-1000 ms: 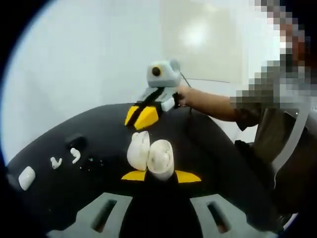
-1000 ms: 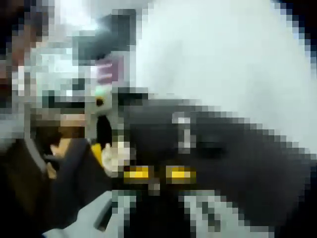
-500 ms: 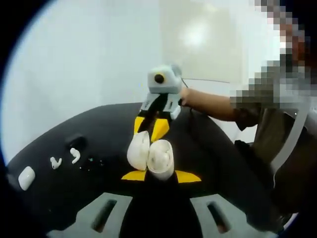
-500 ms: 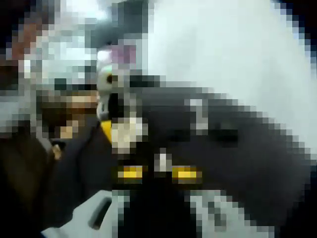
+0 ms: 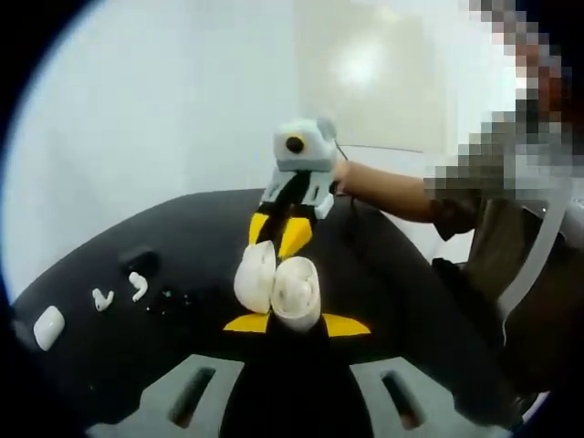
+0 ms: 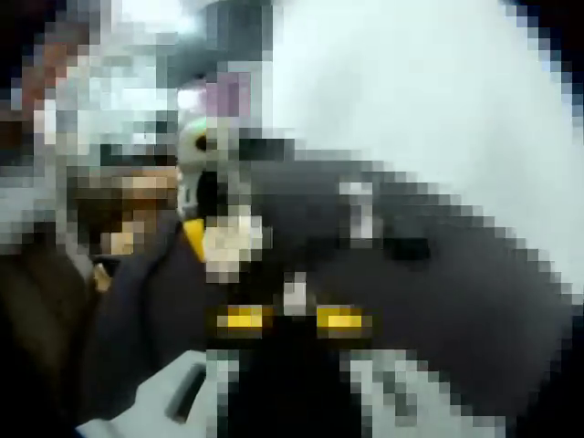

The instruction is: Pick up three earphones and place each one into its charging case using tactile feedback, ensure that each earphone is properly inserted and securely positioned inside the case.

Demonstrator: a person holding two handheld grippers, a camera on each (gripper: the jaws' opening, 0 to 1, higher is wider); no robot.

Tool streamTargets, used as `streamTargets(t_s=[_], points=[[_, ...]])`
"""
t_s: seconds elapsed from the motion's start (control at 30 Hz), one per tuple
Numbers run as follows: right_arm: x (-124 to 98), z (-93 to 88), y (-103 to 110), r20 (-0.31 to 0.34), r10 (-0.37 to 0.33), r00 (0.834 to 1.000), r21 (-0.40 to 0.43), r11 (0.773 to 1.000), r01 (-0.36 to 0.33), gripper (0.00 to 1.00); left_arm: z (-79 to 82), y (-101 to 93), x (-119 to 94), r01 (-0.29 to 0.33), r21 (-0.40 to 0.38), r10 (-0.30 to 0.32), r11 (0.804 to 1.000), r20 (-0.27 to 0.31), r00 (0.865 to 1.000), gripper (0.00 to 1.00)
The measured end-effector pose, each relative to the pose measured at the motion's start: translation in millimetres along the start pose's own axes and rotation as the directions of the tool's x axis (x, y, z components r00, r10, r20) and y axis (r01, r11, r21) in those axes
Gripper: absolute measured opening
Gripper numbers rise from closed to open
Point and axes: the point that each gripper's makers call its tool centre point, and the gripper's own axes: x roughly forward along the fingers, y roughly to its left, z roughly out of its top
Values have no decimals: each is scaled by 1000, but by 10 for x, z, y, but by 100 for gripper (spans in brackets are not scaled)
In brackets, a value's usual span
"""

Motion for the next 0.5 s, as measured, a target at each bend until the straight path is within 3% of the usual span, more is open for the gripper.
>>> streamTargets(t_s=[0.07, 0.13, 0.23, 0.33, 0.5], points=[[-40, 178, -63, 62, -25, 998, 56, 998, 21, 16, 0, 1, 1, 1, -1, -1, 1000, 0, 1000, 17], [-43, 280, -37, 60, -18, 998, 59, 998, 14, 14, -1, 2, 2, 2, -1, -2, 1000, 0, 1000, 17], [43, 261, 94, -40, 6, 999, -3, 1000, -7, 14, -2, 6, 2, 2, -2, -2, 1000, 1, 1000, 17], [114, 134, 71, -139, -30, 990, -65, 998, 21, 14, -3, 6, 1, 2, -1, -2, 1000, 1, 1000, 17], [170, 85, 98, -148, 2, 989, -28, 1000, -6, 12, -4, 5, -1, 2, 0, -2, 1000, 1, 1000, 17]])
